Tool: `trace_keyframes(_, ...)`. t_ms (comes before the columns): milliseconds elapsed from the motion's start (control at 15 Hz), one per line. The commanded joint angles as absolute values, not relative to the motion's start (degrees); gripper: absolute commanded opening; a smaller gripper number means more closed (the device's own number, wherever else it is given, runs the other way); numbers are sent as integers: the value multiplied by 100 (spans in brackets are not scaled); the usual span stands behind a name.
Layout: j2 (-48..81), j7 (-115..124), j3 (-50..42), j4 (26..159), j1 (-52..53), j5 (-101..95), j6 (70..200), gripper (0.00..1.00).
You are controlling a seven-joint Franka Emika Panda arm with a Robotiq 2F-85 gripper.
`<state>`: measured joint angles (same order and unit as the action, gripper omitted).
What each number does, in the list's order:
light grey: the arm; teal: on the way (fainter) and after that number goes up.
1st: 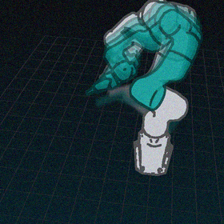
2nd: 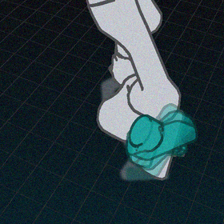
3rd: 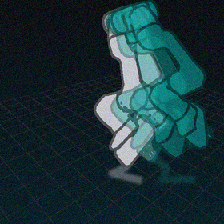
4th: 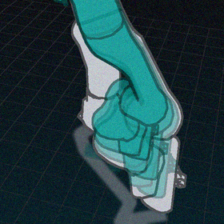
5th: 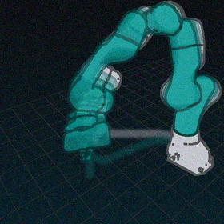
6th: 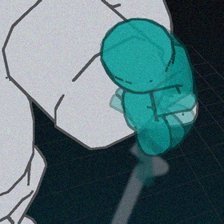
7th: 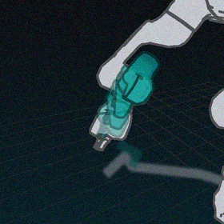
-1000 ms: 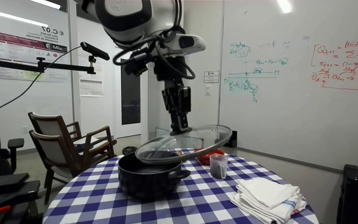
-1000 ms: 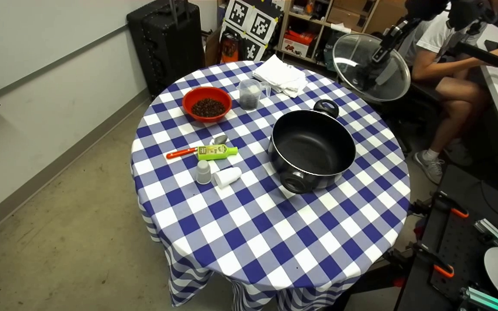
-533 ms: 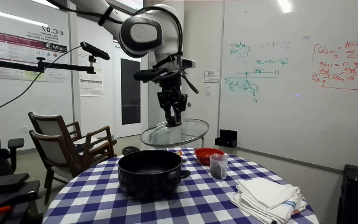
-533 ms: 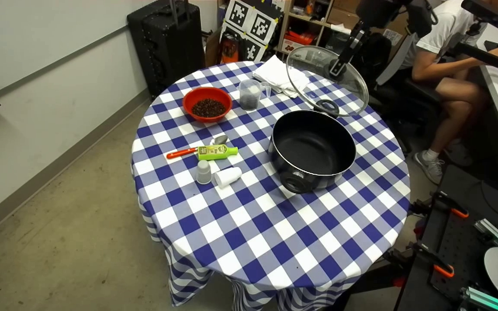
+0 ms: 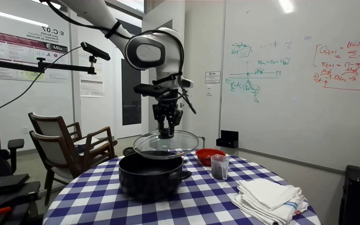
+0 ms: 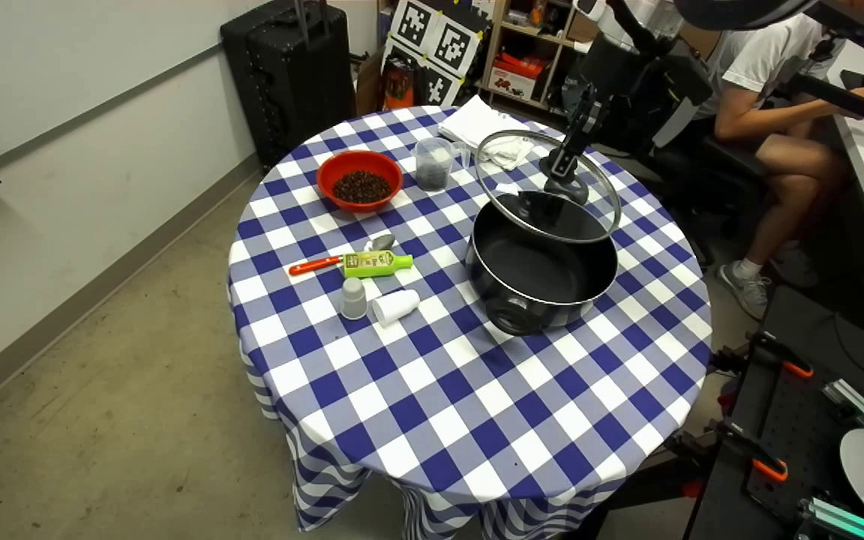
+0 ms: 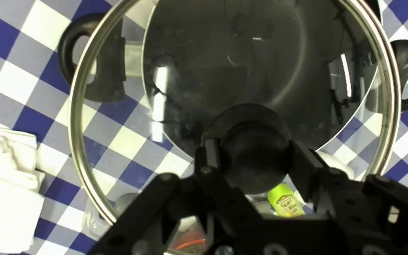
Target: Cover the pot
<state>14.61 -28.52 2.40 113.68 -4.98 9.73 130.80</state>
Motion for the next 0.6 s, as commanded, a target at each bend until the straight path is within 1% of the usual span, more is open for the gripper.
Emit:
trace_keyframes(0,1283,-3015,341,11414,-503,1051,12880,25)
trace_keyframes(533,1205,-2245,380,11888,-114,450,13538,25)
